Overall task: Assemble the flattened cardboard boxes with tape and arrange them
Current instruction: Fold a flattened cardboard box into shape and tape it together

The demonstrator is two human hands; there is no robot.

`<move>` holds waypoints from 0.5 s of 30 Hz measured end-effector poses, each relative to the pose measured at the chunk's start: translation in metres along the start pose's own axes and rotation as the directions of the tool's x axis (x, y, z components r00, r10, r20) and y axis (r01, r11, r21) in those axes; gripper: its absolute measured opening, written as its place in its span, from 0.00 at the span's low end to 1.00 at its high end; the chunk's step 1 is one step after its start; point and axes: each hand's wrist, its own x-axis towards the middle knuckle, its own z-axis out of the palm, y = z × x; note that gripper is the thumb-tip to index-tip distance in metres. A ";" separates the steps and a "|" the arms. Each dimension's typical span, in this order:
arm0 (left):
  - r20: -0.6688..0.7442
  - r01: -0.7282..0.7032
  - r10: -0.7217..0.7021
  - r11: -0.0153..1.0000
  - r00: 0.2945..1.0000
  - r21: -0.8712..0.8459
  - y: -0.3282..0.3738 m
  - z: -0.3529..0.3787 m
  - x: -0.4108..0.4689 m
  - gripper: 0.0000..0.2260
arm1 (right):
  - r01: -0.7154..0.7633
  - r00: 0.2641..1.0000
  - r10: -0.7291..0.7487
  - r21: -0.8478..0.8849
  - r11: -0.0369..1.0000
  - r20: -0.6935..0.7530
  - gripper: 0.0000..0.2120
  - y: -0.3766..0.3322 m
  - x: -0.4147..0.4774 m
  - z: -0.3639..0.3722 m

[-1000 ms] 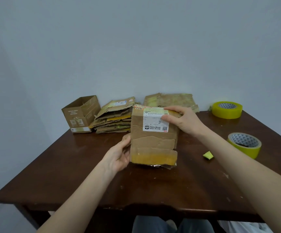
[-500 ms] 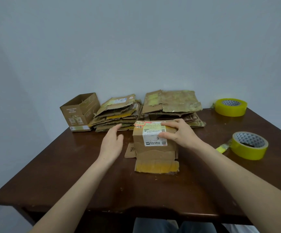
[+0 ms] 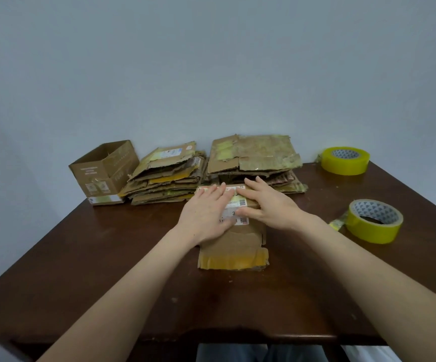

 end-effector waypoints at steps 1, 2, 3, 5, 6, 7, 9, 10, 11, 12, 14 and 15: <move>0.016 0.000 0.000 1.000 1.000 -0.005 -0.001 0.000 0.002 0.31 | -0.006 1.000 0.006 -0.002 1.000 0.012 0.33 0.000 0.000 0.000; 0.036 -0.001 0.001 1.000 0.999 -0.009 -0.002 -0.001 0.002 0.30 | -0.012 0.999 0.013 -0.019 1.000 0.030 0.33 -0.001 0.000 -0.002; 0.054 0.000 0.001 1.000 0.999 -0.014 -0.002 -0.001 0.003 0.30 | -0.016 0.999 0.019 -0.044 0.999 0.051 0.33 -0.001 0.001 -0.003; 0.062 0.010 -0.009 1.000 0.998 -0.024 -0.002 -0.001 0.003 0.31 | -0.025 0.997 0.031 -0.088 0.996 0.068 0.34 -0.002 0.000 -0.004; 0.051 0.016 -0.014 1.000 0.999 -0.024 -0.001 -0.001 0.004 0.31 | -0.029 0.998 0.034 -0.088 0.996 0.061 0.33 -0.003 0.000 -0.005; 0.043 0.018 -0.018 1.000 0.999 -0.019 -0.001 0.000 0.004 0.31 | -0.032 0.998 0.036 -0.075 0.997 0.050 0.33 -0.003 0.000 -0.005; 0.057 0.023 -0.022 1.000 0.998 -0.018 0.001 0.000 0.005 0.30 | -0.037 0.998 0.039 -0.058 0.998 0.040 0.32 -0.003 -0.002 -0.004; 0.074 0.028 -0.026 0.999 0.997 -0.026 0.002 0.000 0.005 0.30 | -0.040 0.998 0.043 -0.065 0.997 0.041 0.32 -0.004 -0.003 -0.004; 0.088 0.031 -0.028 0.999 0.996 -0.033 0.003 -0.001 0.006 0.30 | -0.045 0.998 0.048 -0.077 0.996 0.041 0.32 -0.004 -0.004 -0.005; 0.095 0.033 -0.029 0.999 0.995 -0.034 0.005 -0.002 0.006 0.30 | -0.050 0.998 0.053 -0.087 0.995 0.038 0.32 -0.005 -0.005 -0.006; 0.090 0.026 -0.024 0.999 0.996 -0.025 0.010 -0.001 0.009 0.30 | -0.069 0.997 0.071 -0.059 0.996 0.022 0.33 -0.005 -0.010 -0.010; 0.089 0.022 -0.020 0.999 0.996 -0.023 0.012 0.000 0.011 0.30 | -0.085 0.996 0.085 0.000 0.996 0.005 0.33 -0.004 -0.015 -0.011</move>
